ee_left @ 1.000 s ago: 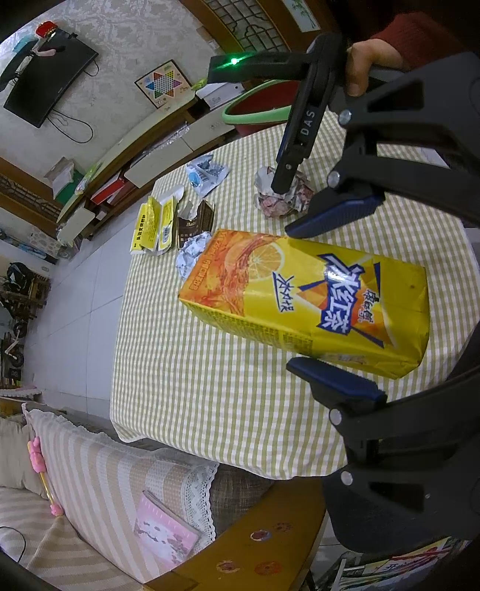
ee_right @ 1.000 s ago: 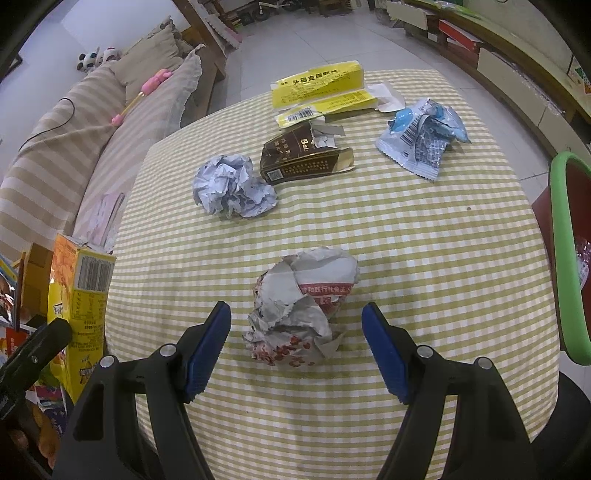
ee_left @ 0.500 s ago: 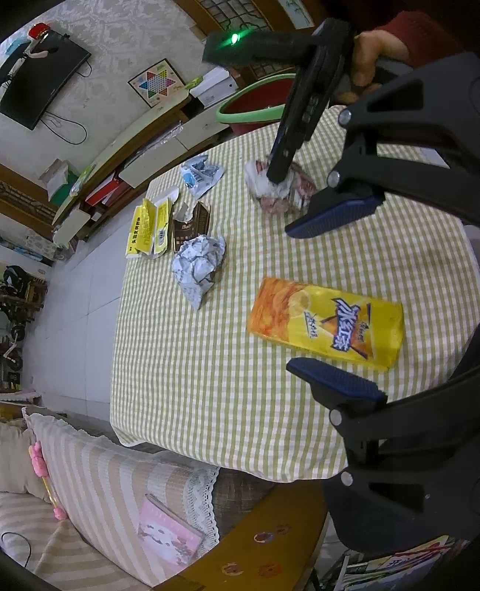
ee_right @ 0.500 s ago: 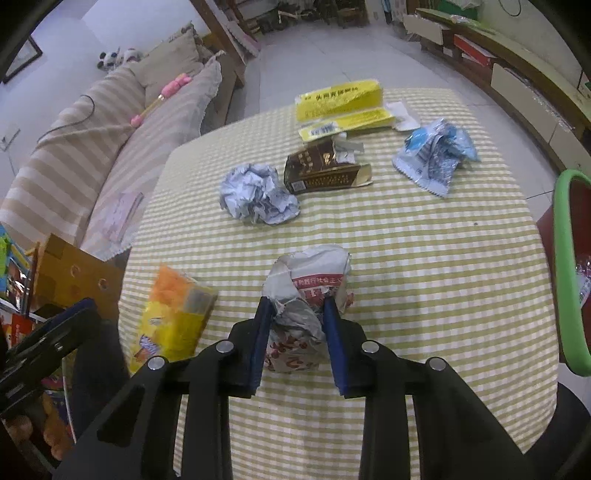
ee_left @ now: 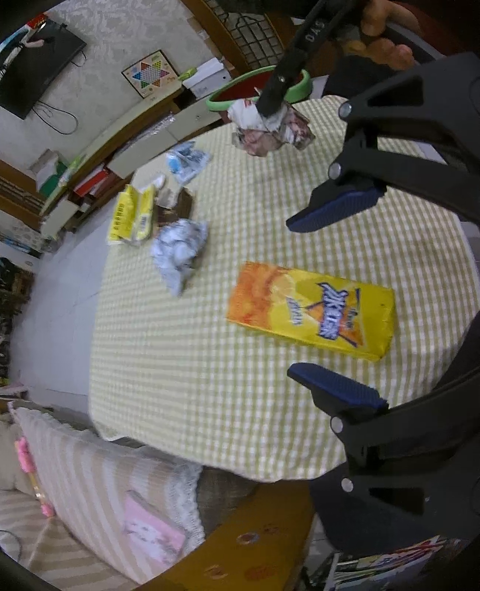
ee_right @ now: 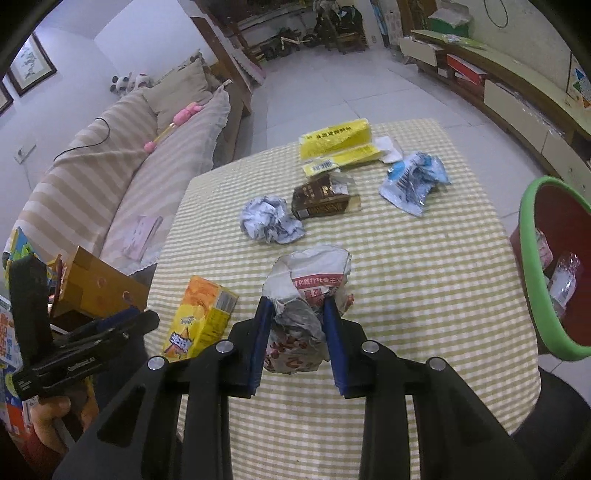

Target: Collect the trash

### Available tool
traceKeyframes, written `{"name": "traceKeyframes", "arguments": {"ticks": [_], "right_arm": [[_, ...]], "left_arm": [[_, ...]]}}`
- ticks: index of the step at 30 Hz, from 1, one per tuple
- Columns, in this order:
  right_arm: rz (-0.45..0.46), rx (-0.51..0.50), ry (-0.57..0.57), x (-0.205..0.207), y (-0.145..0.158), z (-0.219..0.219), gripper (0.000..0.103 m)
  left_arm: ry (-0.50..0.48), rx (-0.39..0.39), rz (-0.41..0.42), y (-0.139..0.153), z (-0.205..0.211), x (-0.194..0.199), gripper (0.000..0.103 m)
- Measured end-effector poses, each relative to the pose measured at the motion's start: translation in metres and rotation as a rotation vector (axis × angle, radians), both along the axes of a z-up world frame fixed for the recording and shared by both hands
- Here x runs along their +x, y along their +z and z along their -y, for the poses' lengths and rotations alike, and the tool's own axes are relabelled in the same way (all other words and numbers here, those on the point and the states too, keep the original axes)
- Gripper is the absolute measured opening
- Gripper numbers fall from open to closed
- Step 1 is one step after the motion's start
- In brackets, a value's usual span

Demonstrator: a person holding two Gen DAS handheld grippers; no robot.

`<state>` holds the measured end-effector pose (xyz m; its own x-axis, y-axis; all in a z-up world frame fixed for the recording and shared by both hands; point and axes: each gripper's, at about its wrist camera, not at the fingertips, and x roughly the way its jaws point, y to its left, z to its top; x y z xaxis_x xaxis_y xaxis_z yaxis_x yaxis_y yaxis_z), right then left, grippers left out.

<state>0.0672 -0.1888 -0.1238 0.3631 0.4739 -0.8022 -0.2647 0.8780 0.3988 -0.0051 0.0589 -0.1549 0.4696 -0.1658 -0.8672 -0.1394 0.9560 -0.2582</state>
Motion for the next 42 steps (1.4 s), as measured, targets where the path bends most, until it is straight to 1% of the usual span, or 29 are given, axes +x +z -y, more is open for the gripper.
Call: {"name": "traceKeyframes", "arguments": {"ticks": [4,7,9,12,13,14,16,17,22,27,36,42], "right_arm": [[-0.026,0.004,-0.008,-0.003,-0.008,0.003,0.029],[-0.030,0.008,-0.006,-0.004,-0.009,0.004,0.029],[-0.029,0.009,-0.007,-0.005,-0.009,0.004,0.029],[-0.023,0.011,-0.010,-0.005,-0.007,0.006,0.029],[-0.022,0.011,-0.011,-0.006,-0.007,0.007,0.029],[-0.022,0.012,-0.012,-0.006,-0.006,0.008,0.029],[-0.023,0.014,-0.014,-0.008,-0.006,0.009,0.029],[-0.024,0.016,-0.014,-0.009,-0.006,0.009,0.029],[-0.032,0.022,-0.018,-0.013,-0.006,0.012,0.029],[-0.029,0.043,-0.029,-0.016,-0.001,0.016,0.029],[0.016,0.085,-0.052,-0.022,0.024,0.029,0.029],[0.052,0.098,-0.082,-0.027,0.041,0.044,0.029]], "left_arm": [[-0.005,-0.007,-0.034,-0.016,0.004,0.001,0.078],[-0.018,0.014,-0.073,-0.031,0.009,0.009,0.078],[-0.036,0.057,-0.099,-0.042,0.014,0.015,0.078],[-0.047,0.059,-0.117,-0.053,0.015,0.019,0.078],[-0.051,0.044,-0.115,-0.055,0.015,0.019,0.077],[-0.053,0.038,-0.114,-0.056,0.016,0.019,0.070],[-0.056,0.036,-0.114,-0.057,0.017,0.019,0.060],[-0.056,0.032,-0.111,-0.056,0.017,0.019,0.060],[-0.060,0.029,-0.061,-0.041,0.022,0.014,0.059],[-0.065,0.008,-0.004,-0.017,0.029,0.014,0.059],[-0.123,-0.033,0.094,0.023,0.055,0.020,0.059],[-0.172,-0.052,0.136,0.039,0.076,0.022,0.059]]}}
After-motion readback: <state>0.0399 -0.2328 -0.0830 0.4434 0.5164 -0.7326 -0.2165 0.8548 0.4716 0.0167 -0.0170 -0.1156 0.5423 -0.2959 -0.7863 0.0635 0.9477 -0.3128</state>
